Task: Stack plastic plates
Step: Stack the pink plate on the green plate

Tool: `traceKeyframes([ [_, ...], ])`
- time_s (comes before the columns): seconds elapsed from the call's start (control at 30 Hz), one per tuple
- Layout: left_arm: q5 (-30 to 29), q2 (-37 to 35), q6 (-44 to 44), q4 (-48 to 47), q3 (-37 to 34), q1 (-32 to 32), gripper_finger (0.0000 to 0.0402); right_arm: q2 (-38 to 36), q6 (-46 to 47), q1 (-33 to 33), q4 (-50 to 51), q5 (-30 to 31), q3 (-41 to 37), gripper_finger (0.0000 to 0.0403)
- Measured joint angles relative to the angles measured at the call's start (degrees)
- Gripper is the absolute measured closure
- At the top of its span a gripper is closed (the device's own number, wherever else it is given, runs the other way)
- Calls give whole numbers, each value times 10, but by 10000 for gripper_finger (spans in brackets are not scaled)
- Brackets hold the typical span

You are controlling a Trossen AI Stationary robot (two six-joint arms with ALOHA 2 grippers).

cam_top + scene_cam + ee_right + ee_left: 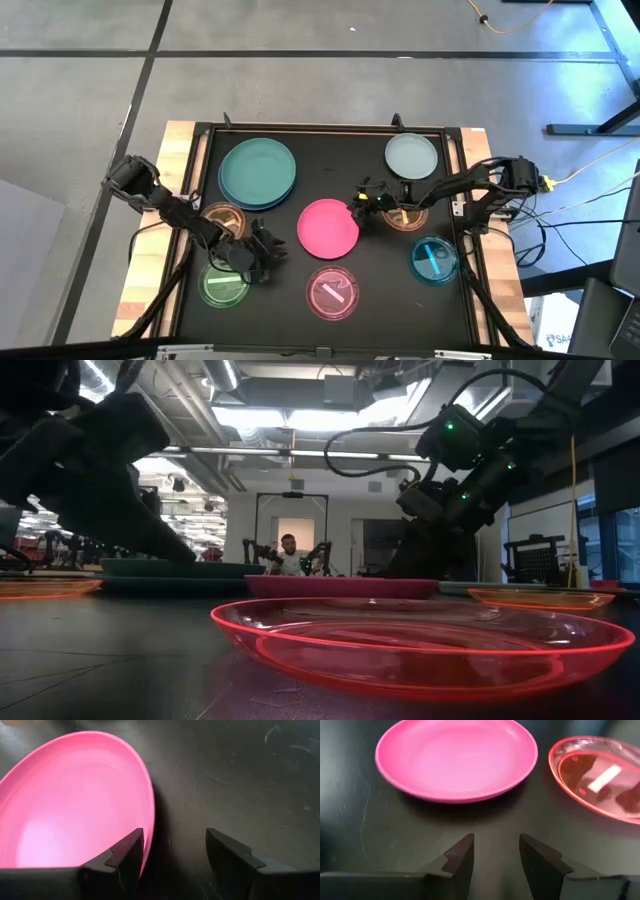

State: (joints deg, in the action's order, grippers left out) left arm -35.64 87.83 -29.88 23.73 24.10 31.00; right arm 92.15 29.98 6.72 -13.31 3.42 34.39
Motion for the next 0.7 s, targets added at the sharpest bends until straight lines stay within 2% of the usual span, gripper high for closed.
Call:
traceKeyframes([
  [0.1, 26, 0, 84, 0, 8, -15, 251, 0, -22, 0, 0, -4, 0, 198],
  [0.37, 150, 2, 274, -23, 50, -107, 251, 0, -87, 0, -4, -4, 0, 198],
  [0.5, 204, 29, 383, -27, 83, -143, 251, 0, -107, -11, -8, 6, 0, 198],
  [0.7, 255, 109, 464, -144, 178, -181, 251, 0, -110, -45, -23, 16, 0, 198],
])
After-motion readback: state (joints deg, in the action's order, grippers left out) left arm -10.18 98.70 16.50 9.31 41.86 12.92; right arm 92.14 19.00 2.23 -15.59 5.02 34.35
